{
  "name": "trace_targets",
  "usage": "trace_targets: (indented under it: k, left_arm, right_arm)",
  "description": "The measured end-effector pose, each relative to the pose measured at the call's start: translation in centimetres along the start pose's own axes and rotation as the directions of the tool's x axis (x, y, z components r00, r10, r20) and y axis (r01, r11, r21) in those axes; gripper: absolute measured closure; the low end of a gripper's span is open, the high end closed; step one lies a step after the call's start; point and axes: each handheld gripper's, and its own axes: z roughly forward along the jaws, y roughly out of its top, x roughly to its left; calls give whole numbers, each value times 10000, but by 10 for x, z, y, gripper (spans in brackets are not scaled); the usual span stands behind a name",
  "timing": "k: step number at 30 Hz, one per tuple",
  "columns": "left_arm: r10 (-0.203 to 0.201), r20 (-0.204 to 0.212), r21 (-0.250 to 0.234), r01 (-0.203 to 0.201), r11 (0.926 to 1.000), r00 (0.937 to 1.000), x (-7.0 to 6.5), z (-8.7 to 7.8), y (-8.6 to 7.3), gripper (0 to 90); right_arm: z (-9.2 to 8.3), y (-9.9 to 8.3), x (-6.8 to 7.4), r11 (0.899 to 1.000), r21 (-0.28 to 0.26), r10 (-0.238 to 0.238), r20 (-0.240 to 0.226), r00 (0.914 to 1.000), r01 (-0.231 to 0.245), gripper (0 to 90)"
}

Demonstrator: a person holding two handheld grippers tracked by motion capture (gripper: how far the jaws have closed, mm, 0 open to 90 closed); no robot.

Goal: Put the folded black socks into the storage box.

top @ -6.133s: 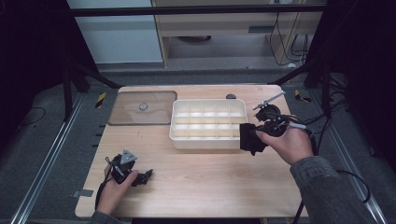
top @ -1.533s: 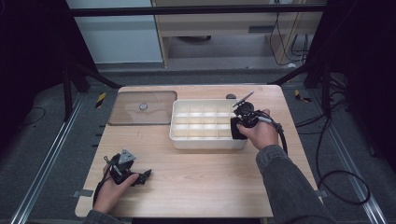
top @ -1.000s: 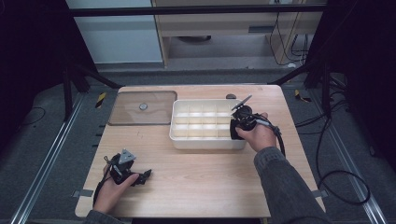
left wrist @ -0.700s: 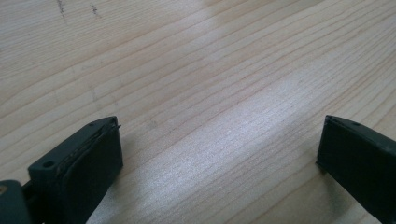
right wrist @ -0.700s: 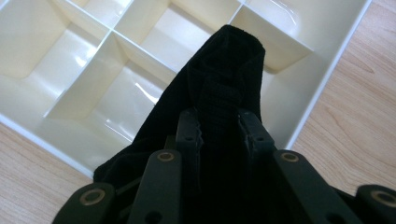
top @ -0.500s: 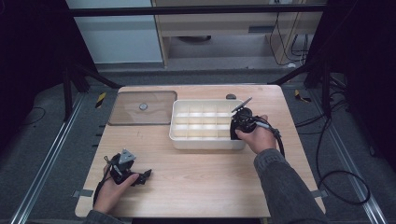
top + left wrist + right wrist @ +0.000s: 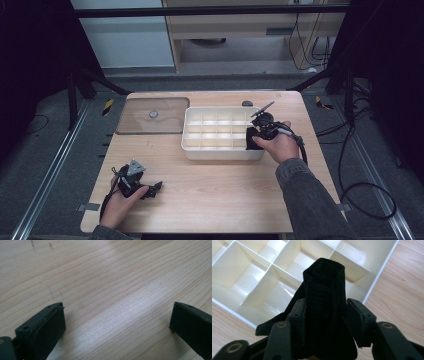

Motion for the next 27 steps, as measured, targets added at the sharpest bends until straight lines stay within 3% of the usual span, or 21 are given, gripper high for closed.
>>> trace_targets:
  k: [9, 27]
  left_arm:
    - [109, -12, 56, -109, 9999, 9999, 1, 0, 0, 0]
    - [58, -13, 46, -58, 10000, 10000, 0, 0, 0, 0]
  right_arm:
    - [-18, -1, -8, 9989, -287, 354, -272, 9990, -362, 405]
    - [-76, 11, -32, 9957, -851, 297, -649, 9975, -352, 349]
